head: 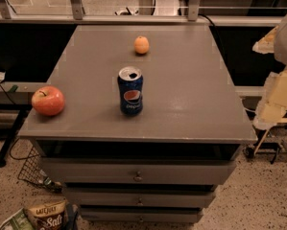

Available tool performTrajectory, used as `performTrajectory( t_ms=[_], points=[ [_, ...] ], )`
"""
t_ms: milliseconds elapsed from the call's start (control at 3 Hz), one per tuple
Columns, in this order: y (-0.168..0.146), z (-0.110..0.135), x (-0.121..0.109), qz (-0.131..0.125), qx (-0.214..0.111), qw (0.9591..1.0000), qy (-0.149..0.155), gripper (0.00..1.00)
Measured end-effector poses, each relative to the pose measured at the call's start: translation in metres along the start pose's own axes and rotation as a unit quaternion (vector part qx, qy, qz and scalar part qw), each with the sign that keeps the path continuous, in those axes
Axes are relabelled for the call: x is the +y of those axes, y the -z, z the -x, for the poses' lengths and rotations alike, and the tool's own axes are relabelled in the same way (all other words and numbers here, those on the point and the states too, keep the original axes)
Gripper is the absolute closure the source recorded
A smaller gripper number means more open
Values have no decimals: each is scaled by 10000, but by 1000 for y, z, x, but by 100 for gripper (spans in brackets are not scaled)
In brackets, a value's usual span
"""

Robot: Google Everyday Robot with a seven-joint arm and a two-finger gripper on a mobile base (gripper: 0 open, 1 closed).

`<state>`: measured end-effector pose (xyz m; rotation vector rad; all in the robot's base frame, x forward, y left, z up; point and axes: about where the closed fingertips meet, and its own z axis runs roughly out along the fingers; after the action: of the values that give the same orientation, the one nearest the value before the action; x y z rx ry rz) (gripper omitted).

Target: Pick pepsi can

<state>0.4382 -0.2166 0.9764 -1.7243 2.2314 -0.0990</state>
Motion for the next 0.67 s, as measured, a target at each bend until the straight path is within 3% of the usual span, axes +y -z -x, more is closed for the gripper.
performTrajectory(
  t_ms=[333, 667],
  points=[
    [1, 1, 0, -22, -43, 10000, 4, 0],
    [-7, 12, 0, 39, -479, 9988, 60, 0]
  ],
)
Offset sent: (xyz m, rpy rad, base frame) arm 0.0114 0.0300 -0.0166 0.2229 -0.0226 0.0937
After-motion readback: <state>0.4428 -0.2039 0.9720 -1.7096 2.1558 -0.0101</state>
